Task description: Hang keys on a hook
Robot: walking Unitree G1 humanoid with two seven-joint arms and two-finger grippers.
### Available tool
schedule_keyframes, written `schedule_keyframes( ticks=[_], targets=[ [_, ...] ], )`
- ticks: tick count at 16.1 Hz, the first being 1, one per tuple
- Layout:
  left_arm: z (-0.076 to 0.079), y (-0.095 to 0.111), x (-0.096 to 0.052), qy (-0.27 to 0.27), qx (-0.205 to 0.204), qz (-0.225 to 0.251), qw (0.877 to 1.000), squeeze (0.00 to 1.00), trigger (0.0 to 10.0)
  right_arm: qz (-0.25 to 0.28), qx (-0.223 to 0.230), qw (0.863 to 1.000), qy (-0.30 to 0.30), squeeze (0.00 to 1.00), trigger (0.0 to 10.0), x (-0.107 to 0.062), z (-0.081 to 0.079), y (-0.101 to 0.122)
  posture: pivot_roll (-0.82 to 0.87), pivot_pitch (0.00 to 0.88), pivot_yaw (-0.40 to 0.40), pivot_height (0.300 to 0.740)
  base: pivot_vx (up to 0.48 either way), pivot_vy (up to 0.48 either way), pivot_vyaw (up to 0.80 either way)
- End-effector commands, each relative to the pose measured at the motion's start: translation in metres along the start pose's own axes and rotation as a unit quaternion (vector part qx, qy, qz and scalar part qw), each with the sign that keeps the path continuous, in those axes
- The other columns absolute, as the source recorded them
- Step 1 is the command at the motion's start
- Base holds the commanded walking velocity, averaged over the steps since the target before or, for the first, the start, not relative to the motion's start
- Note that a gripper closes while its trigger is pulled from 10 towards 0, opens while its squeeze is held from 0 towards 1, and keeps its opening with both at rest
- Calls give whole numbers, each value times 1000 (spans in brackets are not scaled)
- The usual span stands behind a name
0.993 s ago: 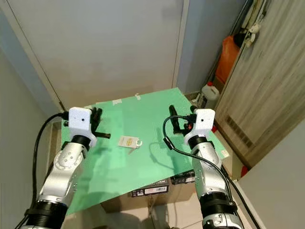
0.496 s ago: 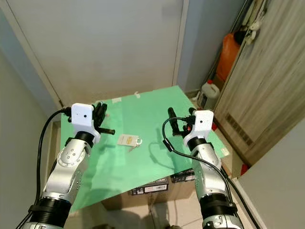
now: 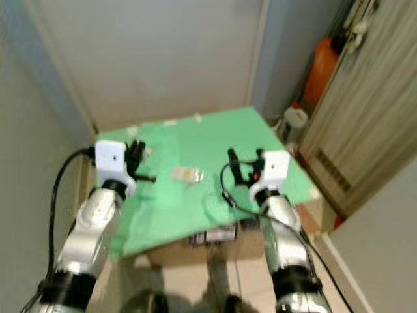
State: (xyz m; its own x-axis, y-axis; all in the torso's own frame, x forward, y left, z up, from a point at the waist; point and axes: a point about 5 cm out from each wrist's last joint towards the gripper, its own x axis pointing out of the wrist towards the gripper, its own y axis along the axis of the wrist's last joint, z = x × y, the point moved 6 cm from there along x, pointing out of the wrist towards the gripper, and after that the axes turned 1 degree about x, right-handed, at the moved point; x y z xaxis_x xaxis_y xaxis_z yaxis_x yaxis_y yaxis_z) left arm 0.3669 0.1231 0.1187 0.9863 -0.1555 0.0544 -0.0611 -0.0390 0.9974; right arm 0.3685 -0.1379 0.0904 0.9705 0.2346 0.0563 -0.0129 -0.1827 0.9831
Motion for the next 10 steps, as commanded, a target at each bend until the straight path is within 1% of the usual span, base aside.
schedule_keyframes(
  ticks=[1,5,7,8,10],
  targets=[
    [1,4,-1,-4,-1,8,1000,0,0,-2,-2,1000,-1,0,10000,0,2,1,3,0,25,740,-401,0,0],
    [2,3,-1,-7,0,6,1000,0,0,-7,-5,1000,3,0,10000,-2,0,-2,1,0,27,740,-378,0,0],
    [3,3,-1,-10,1,6,1000,0,0,-15,-17,1000,6,0,10000,-2,-1,-4,-1,0,28,740,-351,0,0],
    [2,3,0,-11,0,8,1000,0,0,-17,-23,1000,9,0,10000,-3,-2,-5,-1,0,29,740,0,0,0],
    [3,4,0,-12,1,9,1000,0,0,-24,-24,999,9,0,10000,-3,-2,-8,-1,0,28,740,0,0,-619]
  ],
)
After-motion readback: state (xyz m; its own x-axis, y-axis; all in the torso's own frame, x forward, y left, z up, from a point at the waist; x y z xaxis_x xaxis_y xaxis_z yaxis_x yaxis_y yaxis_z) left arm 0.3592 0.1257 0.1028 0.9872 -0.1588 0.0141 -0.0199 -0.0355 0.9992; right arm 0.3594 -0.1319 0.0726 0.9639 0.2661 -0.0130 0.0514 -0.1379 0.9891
